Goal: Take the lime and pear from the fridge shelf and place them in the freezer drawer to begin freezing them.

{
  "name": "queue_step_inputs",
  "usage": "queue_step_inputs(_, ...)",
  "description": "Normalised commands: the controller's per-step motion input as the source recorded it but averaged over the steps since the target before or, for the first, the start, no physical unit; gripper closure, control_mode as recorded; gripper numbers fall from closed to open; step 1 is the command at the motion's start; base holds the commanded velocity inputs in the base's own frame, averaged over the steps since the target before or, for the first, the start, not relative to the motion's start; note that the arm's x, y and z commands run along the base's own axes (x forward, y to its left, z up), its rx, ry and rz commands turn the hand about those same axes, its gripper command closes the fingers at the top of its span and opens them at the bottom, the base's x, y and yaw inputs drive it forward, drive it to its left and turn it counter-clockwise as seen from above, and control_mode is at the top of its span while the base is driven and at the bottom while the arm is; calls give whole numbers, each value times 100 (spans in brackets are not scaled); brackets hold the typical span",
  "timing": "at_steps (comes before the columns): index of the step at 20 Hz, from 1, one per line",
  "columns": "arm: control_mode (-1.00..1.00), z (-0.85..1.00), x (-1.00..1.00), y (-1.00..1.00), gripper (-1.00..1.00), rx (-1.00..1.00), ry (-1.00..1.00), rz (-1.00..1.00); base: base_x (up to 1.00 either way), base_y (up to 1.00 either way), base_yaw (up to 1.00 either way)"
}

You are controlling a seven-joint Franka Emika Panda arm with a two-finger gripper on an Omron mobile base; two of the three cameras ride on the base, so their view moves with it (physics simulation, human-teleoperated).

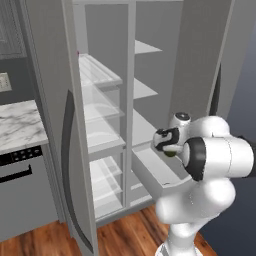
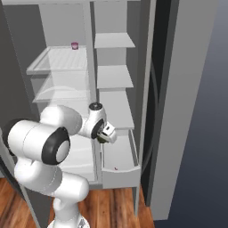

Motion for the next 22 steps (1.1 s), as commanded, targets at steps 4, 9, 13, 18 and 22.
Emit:
queue_step_inputs(4,-100,-66,7,-16,100,0,7,0,0,0,0)
queue_step_inputs(9,-100,-69,26,0,100,0,12,0,0,0,0)
queue_step_inputs(13,-100,-60,27,-8,100,1,7,0,0,0,0)
queue_step_inputs(18,-100,-41,5,-18,100,5,1,0,0,0,0)
queue_step_inputs(22,-100,-49,15,-10,100,4,4,0,0,0,0)
